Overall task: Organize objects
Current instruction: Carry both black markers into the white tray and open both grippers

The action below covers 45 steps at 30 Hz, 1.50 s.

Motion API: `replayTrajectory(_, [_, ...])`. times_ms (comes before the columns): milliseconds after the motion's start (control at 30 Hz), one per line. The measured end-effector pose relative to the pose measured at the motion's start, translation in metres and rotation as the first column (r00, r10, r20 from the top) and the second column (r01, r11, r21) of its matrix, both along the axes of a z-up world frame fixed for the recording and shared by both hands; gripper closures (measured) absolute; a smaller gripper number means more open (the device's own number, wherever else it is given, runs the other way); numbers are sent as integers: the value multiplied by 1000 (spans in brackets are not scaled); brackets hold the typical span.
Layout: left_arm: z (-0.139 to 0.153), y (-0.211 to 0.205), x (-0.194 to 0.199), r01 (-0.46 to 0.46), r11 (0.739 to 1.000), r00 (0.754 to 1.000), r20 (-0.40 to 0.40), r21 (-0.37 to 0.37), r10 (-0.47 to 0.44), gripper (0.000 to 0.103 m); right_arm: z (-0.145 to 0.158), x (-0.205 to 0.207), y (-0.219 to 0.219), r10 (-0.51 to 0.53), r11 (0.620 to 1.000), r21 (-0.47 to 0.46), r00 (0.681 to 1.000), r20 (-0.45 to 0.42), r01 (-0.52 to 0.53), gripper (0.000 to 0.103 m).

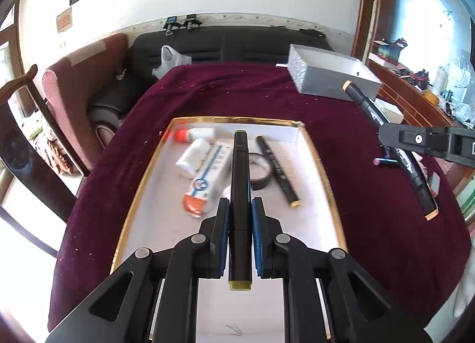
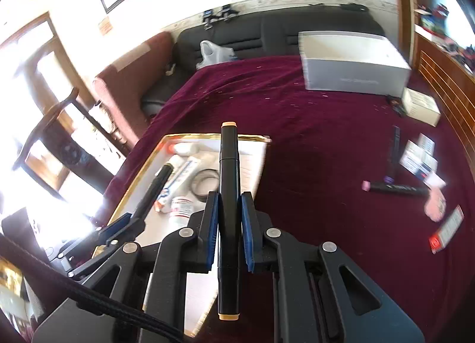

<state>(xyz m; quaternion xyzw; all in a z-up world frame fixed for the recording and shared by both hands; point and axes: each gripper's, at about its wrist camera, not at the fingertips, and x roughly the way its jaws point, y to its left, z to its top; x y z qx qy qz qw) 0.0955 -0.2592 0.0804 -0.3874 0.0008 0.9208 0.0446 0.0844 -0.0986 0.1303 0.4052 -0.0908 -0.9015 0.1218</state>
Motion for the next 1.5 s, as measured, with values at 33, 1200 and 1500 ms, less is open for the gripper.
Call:
replayTrajectory(33, [-3,-6,-3,-9,1000,1000,6,-2,9,92,-1,-3,-8,12,1000,5,1000,3,-12,90])
replayTrajectory(1200, [-65,-74,-71,-86,996,966,243,-27,90,91,-107,-56,-73,80,997,-36,954,289,-73,90])
replayTrajectory(1500, [-66,-76,-73,-90,996,965,244,-24,93,91,-115,-49,-81,106,994,-31,945,310,-101,90])
